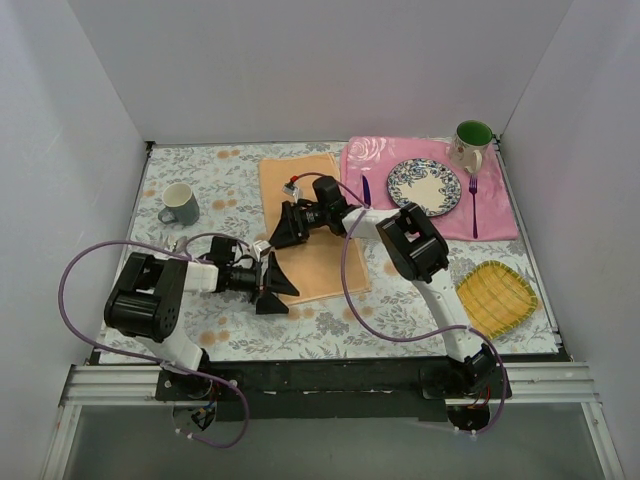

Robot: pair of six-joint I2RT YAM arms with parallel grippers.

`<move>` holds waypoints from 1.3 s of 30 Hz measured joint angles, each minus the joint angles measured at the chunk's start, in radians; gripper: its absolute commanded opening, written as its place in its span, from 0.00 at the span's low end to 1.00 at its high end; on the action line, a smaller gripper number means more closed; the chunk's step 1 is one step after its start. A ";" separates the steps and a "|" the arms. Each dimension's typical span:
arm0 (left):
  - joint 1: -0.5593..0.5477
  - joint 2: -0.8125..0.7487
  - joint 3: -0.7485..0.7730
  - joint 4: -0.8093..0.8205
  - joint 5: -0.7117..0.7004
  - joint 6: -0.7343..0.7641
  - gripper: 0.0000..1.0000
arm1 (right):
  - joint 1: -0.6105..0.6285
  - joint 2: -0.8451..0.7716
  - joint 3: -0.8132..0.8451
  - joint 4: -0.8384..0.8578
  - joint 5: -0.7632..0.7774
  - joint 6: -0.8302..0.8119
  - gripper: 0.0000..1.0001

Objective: Fold the napkin into a case and place the utensils inside
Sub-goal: Smooth out the rectangle-folded napkin at the center of the board.

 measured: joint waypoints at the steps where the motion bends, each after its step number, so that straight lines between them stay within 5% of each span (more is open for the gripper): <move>1: 0.000 0.005 0.006 0.001 0.012 0.003 0.98 | -0.003 0.000 0.000 0.003 0.000 0.000 0.78; 5: -0.034 -0.071 0.009 -0.040 0.043 0.019 0.98 | -0.003 -0.008 -0.021 0.048 -0.005 0.011 0.81; 11: -0.100 -0.454 0.140 -0.035 0.097 0.004 0.98 | 0.009 -0.079 -0.075 0.068 -0.038 0.068 0.80; 15: -0.054 -0.348 0.409 -0.193 0.020 0.170 0.98 | 0.003 -0.231 -0.061 -0.217 -0.047 -0.156 0.70; 20: -0.022 -0.085 0.698 -0.406 -0.095 0.413 0.98 | -0.040 -0.328 0.007 -0.612 0.053 -0.586 0.44; 27: 0.013 0.074 0.674 -0.445 -0.138 0.411 0.98 | -0.078 -0.291 -0.168 -0.859 0.103 -0.766 0.30; 39: 0.208 0.105 0.714 -0.466 -0.173 0.346 0.98 | 0.050 -0.271 -0.292 -0.937 -0.025 -0.840 0.25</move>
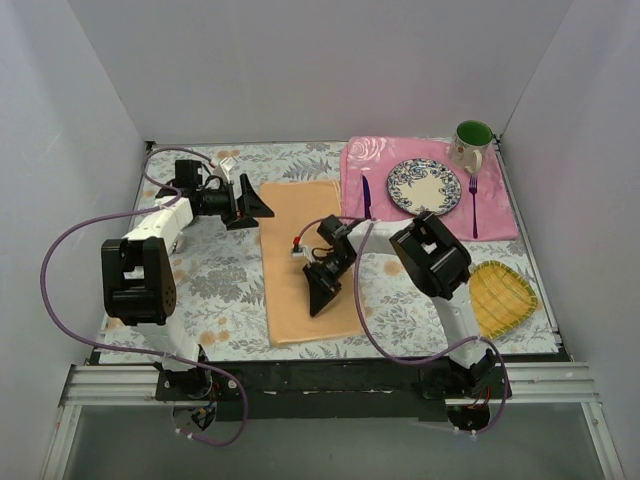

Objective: Fold the napkin into a case and place the utensils inside
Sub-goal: Smooth out the rectangle-folded napkin at the center of the board.

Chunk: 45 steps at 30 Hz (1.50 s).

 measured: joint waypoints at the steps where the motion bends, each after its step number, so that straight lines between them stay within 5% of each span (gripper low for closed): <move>1: 0.005 0.000 0.000 -0.012 -0.011 0.008 0.98 | 0.032 -0.005 -0.022 -0.012 -0.017 -0.012 0.26; 9: 0.030 0.013 0.032 -0.111 -0.089 0.091 0.98 | 0.233 -0.121 -0.125 -0.075 -0.064 -0.078 0.39; 10: 0.032 0.028 0.062 -0.129 -0.101 0.109 0.98 | 0.219 -0.137 -0.101 -0.085 -0.069 -0.079 0.39; 15: 0.040 0.159 0.250 -0.174 -0.169 0.188 0.55 | -0.019 -0.129 0.227 -0.075 -0.023 -0.064 0.37; 18: 0.039 0.249 0.320 -0.179 -0.196 0.198 0.46 | -0.185 -0.069 0.444 -0.030 0.079 -0.044 0.36; 23: 0.025 0.352 0.331 -0.171 -0.275 0.159 0.40 | -0.306 0.053 0.587 0.011 0.259 -0.026 0.36; 34: -0.029 0.471 0.405 -0.163 -0.371 0.114 0.34 | -0.252 0.209 0.606 0.027 0.378 -0.024 0.36; 45: -0.034 0.586 0.569 -0.188 -0.395 0.111 0.04 | -0.304 0.209 0.599 0.085 0.441 0.000 0.56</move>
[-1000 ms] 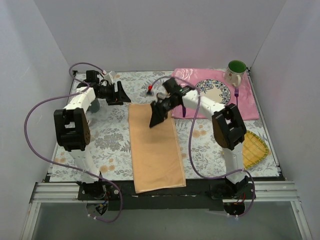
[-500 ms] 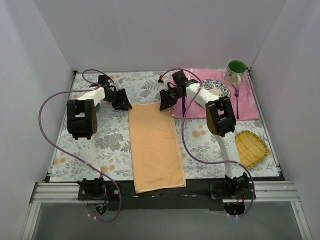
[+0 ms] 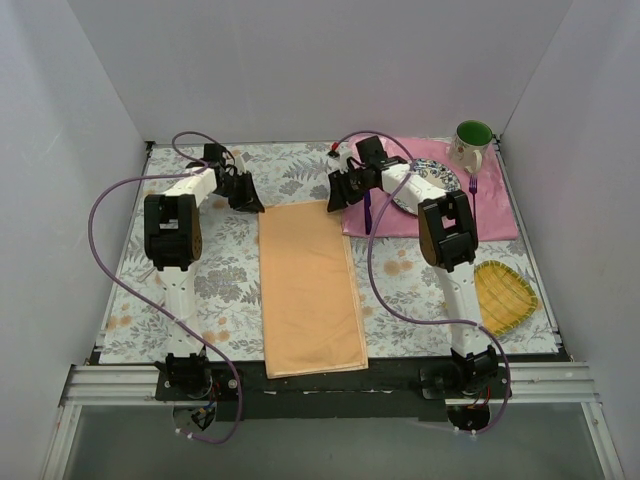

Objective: Fold the napkin into a case and place the utensils inside
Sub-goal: Smooth out the rectangle-folded napkin at the center of the board.

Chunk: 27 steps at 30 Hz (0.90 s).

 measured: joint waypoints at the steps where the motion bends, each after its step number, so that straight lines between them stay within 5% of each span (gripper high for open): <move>1: 0.000 0.003 0.008 -0.007 -0.005 0.008 0.02 | -0.004 0.000 0.000 0.002 0.002 0.003 0.56; 5: 0.002 0.013 0.039 -0.043 -0.023 0.049 0.13 | -0.016 0.000 -0.003 0.029 0.011 0.011 0.65; 14: 0.006 0.013 0.057 -0.079 -0.029 0.135 0.18 | -0.027 0.000 0.000 0.076 0.036 0.029 0.66; 23: 0.011 0.013 0.063 -0.089 -0.059 0.170 0.04 | -0.026 0.006 0.001 0.097 0.060 0.048 0.65; 25: 0.015 0.013 0.065 -0.093 -0.066 0.177 0.09 | -0.025 0.013 0.002 0.101 0.060 0.048 0.64; 27: 0.020 0.013 0.068 -0.095 -0.069 0.185 0.25 | -0.024 0.024 0.003 0.108 0.056 0.048 0.62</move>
